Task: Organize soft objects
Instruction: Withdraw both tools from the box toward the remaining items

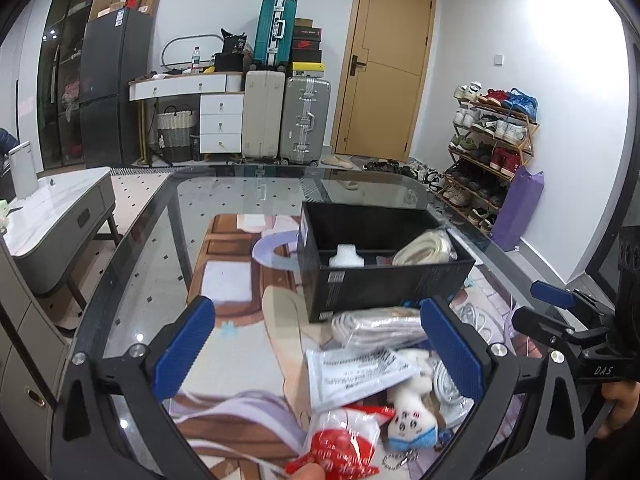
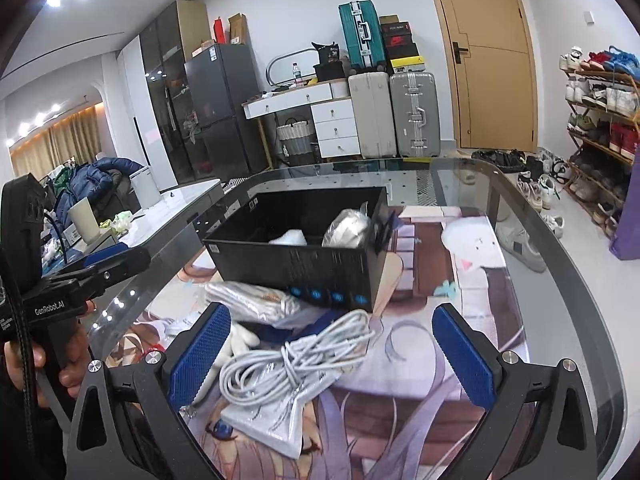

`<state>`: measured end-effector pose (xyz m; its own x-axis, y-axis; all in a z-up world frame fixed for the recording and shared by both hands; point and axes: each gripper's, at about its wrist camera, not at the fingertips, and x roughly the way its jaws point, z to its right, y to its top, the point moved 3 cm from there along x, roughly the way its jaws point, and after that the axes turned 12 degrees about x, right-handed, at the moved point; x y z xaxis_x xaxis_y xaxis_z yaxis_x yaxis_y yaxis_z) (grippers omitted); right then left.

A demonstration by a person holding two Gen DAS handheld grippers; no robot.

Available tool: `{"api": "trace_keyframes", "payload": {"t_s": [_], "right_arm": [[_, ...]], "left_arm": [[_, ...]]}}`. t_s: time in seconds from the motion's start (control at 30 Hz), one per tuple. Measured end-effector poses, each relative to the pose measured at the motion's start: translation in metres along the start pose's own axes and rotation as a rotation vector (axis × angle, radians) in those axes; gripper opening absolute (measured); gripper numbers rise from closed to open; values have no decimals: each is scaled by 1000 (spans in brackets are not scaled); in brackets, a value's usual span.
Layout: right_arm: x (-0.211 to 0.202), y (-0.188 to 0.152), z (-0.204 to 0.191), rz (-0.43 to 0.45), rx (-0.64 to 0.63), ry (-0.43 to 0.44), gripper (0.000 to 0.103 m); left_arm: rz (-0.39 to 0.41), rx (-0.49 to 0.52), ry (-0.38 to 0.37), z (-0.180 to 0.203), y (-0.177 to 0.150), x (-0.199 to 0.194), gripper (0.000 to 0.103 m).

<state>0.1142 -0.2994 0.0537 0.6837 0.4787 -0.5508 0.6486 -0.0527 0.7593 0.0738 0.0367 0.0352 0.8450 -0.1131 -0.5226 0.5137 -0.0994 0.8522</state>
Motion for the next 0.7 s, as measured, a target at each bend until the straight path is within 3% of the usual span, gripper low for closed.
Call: {"api": "trace_keyframes", "payload": {"t_s": [0.7], "right_arm": [[7, -24, 5, -57, -10, -31, 103]], "left_arm": [[-111, 49, 21, 10, -46, 1, 103]]}}
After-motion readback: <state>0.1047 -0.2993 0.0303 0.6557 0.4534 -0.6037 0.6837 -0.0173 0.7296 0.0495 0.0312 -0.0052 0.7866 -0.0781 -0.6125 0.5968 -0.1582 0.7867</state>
